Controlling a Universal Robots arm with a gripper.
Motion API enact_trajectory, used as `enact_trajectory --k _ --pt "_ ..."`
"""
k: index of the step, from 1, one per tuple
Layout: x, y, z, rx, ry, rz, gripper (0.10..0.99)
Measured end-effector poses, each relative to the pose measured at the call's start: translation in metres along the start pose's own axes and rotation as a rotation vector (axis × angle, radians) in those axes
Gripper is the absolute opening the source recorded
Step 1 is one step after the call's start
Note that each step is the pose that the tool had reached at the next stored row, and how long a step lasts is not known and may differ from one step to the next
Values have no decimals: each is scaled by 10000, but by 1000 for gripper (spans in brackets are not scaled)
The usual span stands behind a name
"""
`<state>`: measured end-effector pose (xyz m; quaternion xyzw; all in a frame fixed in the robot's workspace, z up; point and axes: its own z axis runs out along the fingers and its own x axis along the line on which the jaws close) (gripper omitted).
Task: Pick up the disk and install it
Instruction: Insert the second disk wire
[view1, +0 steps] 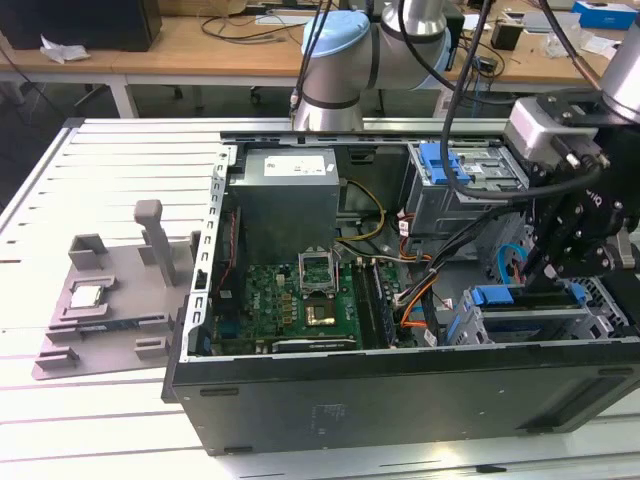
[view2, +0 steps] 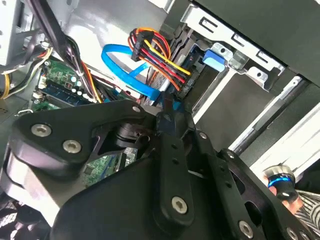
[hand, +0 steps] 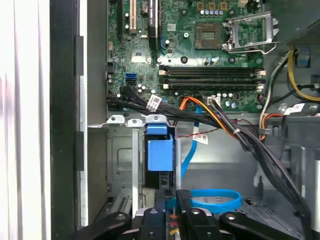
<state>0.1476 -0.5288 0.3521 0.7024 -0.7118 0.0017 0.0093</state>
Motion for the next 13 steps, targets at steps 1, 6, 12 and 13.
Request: enact_trajectory --k 1,6,12,13 --pt "-34 2 -36 21 36 0 235" --pt "-126 6 -192 96 204 -5 106" --pt "-128 6 -211 99 209 -5 106" --pt "-128 6 -211 100 210 -5 106"
